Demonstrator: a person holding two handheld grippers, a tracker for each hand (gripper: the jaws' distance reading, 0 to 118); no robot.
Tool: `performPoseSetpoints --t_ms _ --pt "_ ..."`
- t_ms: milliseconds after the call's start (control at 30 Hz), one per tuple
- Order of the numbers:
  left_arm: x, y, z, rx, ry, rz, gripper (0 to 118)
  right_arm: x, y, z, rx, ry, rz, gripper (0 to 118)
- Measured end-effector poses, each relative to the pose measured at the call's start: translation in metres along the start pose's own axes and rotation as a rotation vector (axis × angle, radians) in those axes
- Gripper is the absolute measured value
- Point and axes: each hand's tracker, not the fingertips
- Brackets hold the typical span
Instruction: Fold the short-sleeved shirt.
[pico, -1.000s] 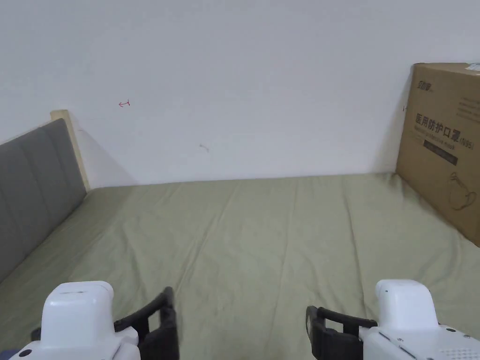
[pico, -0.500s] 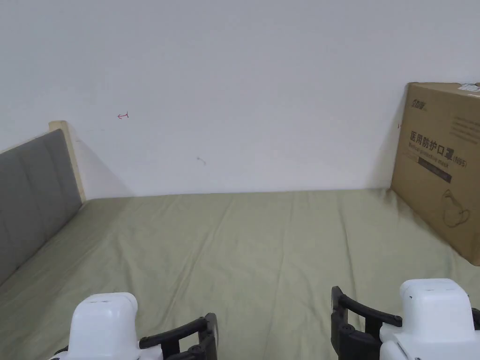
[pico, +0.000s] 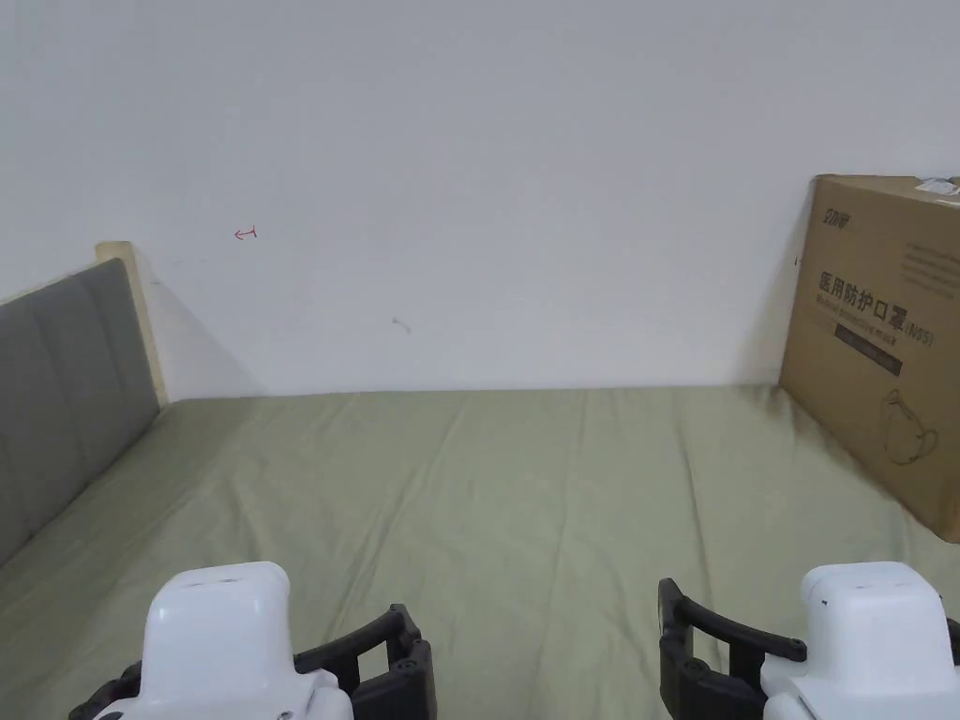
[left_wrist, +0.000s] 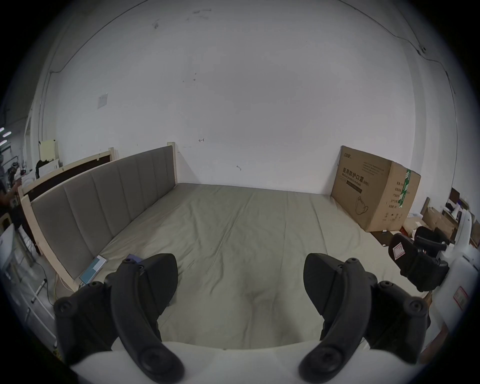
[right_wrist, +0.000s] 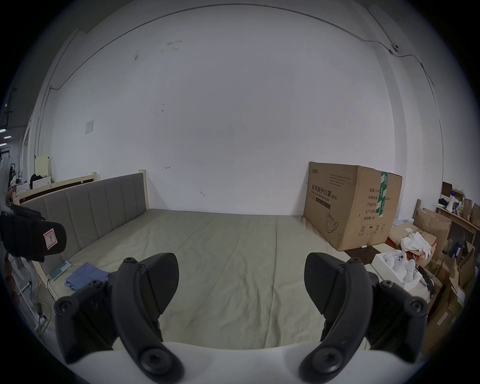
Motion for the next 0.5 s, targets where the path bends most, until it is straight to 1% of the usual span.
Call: performPoseSetpoints --t_ms 133,267,367,500 --pt "-0.0043 0.0001 -0.0030 0.014 0.008 0.007 104 -0.0010 0.0003 -0.0016 -0.005 -0.007 0.023 102" --pt "-0.0051 -0.0004 -0.0036 0.059 0.024 -0.032 104 -0.0002 -0.0001 -0.0047 -0.021 0.010 0.000 102" --pt "-0.0042 0.0015 -0.0008 0.093 0.020 -0.030 104 -0.0018 -0.0005 -0.0054 -0.023 0.014 0.003 102" --pt "0.0014 0.0013 -0.0003 0.132 0.061 -0.090 104 -0.0022 0.0002 -0.0052 -0.018 0.010 0.013 102"
